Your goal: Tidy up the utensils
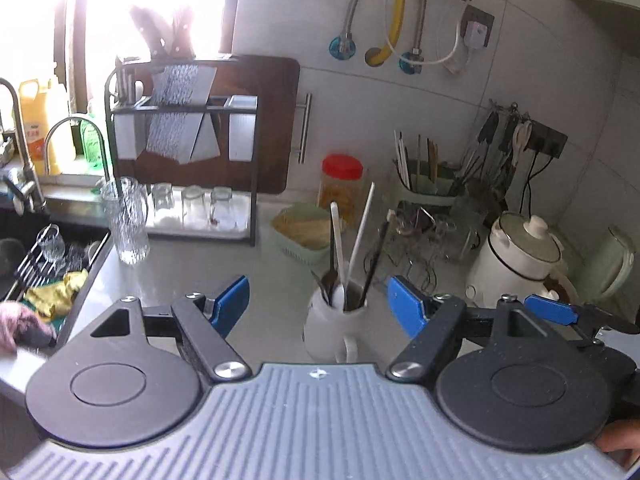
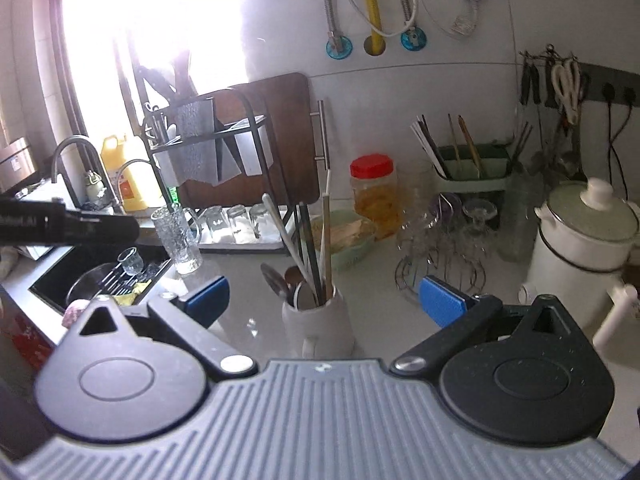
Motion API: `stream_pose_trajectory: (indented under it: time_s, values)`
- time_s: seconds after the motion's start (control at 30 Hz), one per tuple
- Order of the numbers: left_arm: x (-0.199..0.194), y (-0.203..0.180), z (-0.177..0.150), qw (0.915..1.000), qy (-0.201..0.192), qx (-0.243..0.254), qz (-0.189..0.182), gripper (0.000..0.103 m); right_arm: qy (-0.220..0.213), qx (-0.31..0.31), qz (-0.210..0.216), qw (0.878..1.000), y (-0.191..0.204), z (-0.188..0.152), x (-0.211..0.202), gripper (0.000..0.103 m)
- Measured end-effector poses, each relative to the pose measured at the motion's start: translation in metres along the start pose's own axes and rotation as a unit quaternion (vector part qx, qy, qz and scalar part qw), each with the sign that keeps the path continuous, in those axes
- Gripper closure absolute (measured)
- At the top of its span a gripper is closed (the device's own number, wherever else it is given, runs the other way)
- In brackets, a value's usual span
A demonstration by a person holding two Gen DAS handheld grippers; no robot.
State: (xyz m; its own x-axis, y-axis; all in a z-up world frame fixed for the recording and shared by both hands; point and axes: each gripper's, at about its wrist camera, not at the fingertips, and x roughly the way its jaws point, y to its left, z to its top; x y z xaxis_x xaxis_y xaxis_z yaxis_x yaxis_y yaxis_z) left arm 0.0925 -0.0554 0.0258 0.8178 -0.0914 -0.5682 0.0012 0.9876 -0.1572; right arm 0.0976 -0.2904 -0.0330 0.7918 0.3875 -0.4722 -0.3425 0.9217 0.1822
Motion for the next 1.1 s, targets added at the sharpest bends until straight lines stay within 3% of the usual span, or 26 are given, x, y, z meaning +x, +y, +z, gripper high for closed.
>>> stream_pose_trajectory:
  time_s: [0.43,1.1]
  values:
    - [-0.036,-0.005,-0.043,0.9999,0.008,-0.003,0.011,0.023,0.003,0.007,0.007,1.000,0.005,-0.030,-0.036,0.000]
    - [-0.066,-0.007,-0.072,0.9988,0.011,-0.018,0.044,0.023,0.003,0.003,0.003,1.000,0.005,-0.047,-0.069,0.000]
